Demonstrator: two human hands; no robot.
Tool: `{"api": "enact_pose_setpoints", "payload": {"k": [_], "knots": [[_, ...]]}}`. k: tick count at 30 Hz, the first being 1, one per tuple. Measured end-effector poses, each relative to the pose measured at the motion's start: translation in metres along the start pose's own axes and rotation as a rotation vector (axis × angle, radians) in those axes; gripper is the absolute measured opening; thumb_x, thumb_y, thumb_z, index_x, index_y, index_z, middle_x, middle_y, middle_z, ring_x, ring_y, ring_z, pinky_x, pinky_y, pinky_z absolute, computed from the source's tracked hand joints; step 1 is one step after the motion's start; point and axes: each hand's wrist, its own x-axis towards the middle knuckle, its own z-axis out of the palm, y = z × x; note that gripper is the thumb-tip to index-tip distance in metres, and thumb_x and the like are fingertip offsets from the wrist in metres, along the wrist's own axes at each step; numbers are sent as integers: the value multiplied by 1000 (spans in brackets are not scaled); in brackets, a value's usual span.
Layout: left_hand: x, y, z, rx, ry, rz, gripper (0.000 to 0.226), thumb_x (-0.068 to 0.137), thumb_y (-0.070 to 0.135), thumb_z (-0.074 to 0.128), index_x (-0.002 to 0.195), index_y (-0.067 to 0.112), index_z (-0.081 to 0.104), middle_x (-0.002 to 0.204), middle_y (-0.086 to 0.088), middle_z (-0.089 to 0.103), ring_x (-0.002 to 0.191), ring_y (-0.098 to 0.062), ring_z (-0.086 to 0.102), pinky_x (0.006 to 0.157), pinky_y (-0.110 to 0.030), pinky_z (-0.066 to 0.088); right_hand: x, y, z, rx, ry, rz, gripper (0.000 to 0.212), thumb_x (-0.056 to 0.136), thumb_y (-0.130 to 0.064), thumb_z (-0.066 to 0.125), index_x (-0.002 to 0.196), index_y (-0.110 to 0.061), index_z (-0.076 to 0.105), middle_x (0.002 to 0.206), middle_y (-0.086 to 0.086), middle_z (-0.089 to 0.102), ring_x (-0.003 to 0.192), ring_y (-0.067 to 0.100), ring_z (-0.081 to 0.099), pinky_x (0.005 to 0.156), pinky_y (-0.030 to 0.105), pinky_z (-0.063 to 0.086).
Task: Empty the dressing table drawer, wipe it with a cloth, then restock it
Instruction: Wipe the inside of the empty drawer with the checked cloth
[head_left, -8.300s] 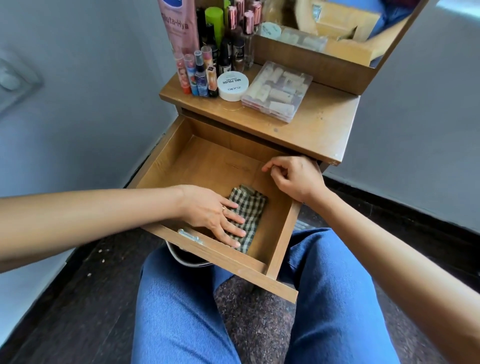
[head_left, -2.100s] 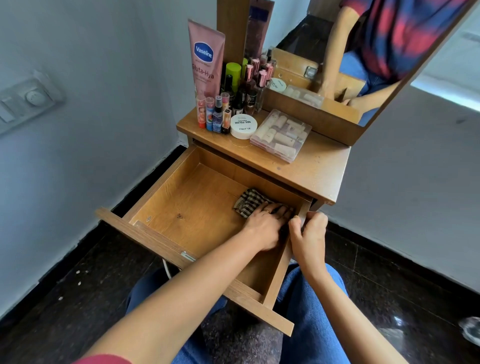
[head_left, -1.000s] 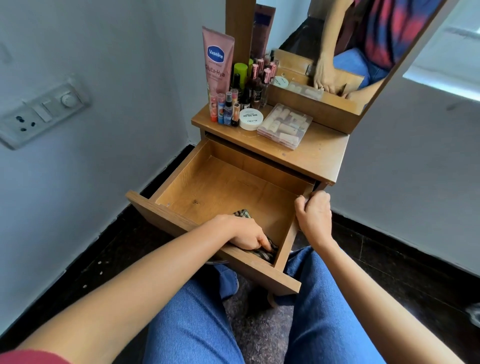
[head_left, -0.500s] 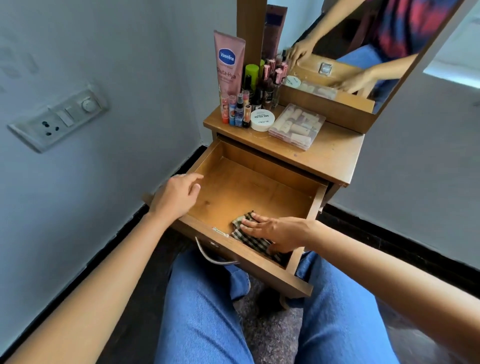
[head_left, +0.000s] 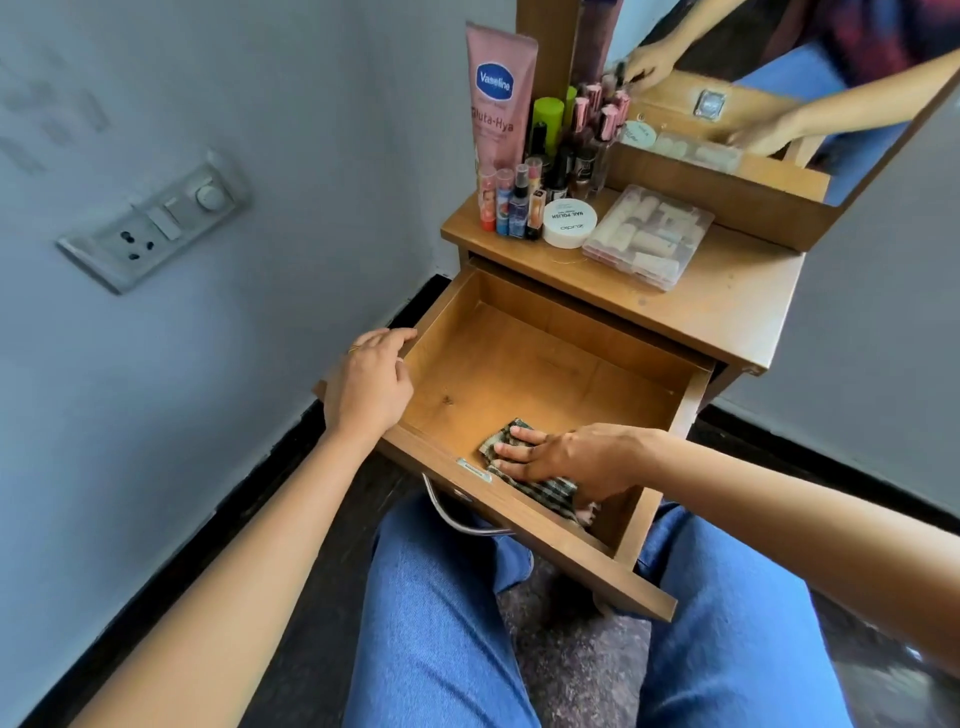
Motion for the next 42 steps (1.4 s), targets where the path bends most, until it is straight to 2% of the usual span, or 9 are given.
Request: {"api": "enact_pose_setpoints", "payload": {"k": [9,13,16,19,22,26,30,36,42], "knots": [[-2,-1,-1,22,46,16,43,92,3,45,132,17,53,131,-5,59,131,-17,43,106,-32,37,57,3,-26,157,216,4,76,86,-5,65,150,-26,28,158,-10,20,148,12,3,115,40,28],[-3,1,-3,23,40,36,43,91,2,45,131,15,54,130,-5,59,131,-18,43,107,-32,36,95,-3,-51,126,301,62,75,86,-11,64,150,-28,28,156,3,30,145,20,22,106,43,41],[-3,2,-5,19,48,27,43,91,2,45,130,16,54,131,-4,59,131,-18,43,106,-32,37,116,-9,-56,124,442,154,61,87,-17,61,143,-26,40,136,6,55,123,25,53,88,37,50],[-4,5,-11,-13,82,-8,42,92,1,45,130,15,55,130,-5,59,128,-19,47,102,-30,39,116,-13,-47,239,542,164,58,83,-12,57,139,-24,45,138,6,54,125,26,51,99,39,47],[-4,8,-16,-39,69,-61,42,94,2,46,132,18,53,129,-7,58,123,-21,51,96,-30,43,103,-8,-38,280,452,98,54,86,-13,58,138,-22,46,143,7,49,132,22,45,109,36,37],[1,5,-18,-35,-29,-66,41,96,5,45,134,19,50,127,-9,58,116,-23,56,92,-29,45,76,5,-24,228,283,67,41,85,-22,61,124,-24,51,121,4,63,113,23,60,94,39,49],[9,1,-22,9,-10,-70,37,96,4,46,131,14,54,121,-13,63,95,-29,63,80,-31,47,29,8,-7,254,191,24,50,83,-17,64,128,-33,52,121,-2,63,108,19,60,94,37,50],[14,-9,-22,-22,91,-263,34,97,10,45,126,18,59,122,-9,64,108,-29,59,85,-36,46,-17,22,-5,384,-26,1,49,80,-6,63,122,-33,59,118,-4,64,109,14,58,94,38,50],[12,-12,-20,-64,139,-307,36,96,5,43,126,18,59,125,-5,62,112,-27,58,87,-35,46,14,7,-31,723,501,-17,44,85,-9,64,125,-22,52,109,-4,64,99,9,60,86,26,49]]}}
